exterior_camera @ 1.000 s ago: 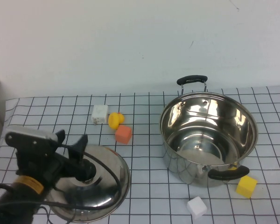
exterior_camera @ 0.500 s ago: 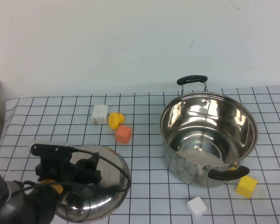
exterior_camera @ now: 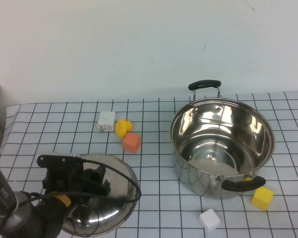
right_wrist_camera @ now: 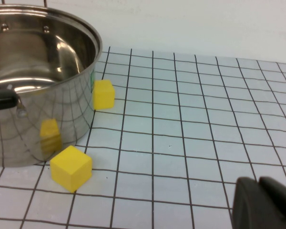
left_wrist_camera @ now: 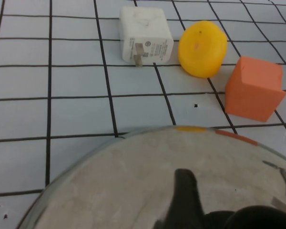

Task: Cover the pot
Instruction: Pick up the pot lid, then place the pot lid on the pot

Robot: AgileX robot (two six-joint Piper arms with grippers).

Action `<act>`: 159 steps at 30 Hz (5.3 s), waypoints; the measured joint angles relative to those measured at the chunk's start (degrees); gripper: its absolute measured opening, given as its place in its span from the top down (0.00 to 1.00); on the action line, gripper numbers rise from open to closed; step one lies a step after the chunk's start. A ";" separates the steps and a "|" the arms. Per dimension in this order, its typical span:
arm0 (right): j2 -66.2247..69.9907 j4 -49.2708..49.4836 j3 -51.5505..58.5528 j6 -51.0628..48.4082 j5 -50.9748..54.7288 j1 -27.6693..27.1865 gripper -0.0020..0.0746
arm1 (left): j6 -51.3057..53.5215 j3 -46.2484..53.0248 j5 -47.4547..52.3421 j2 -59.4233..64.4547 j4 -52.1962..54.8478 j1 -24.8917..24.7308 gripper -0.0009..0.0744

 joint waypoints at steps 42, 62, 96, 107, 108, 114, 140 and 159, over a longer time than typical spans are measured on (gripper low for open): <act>0.00 0.00 0.00 0.00 0.00 0.00 0.96 | -21.14 -12.72 30.40 -33.80 28.64 0.00 0.56; 0.00 0.00 0.00 0.00 0.00 0.00 0.96 | -52.64 -47.13 35.81 -11.96 60.98 -13.31 0.56; 0.00 0.00 0.00 0.00 0.00 0.00 0.96 | -55.65 -55.87 41.38 1.02 61.55 -18.41 0.56; 0.00 0.00 0.00 0.00 0.00 0.00 0.96 | -55.55 -55.87 39.53 1.02 61.42 -18.41 0.56; 0.00 0.00 0.00 0.00 0.00 0.00 0.96 | -55.55 -55.87 39.42 1.02 61.42 -18.41 0.56; 0.00 0.00 0.00 0.00 0.00 0.00 0.96 | -55.55 -57.71 39.08 1.36 61.42 -18.45 0.56; 0.00 0.00 0.00 0.00 0.00 0.00 0.96 | -50.59 -59.80 41.53 4.45 61.45 -20.59 0.56; 0.00 0.00 0.00 0.00 0.00 0.00 0.96 | -50.36 -59.80 42.35 4.08 63.97 -20.59 0.56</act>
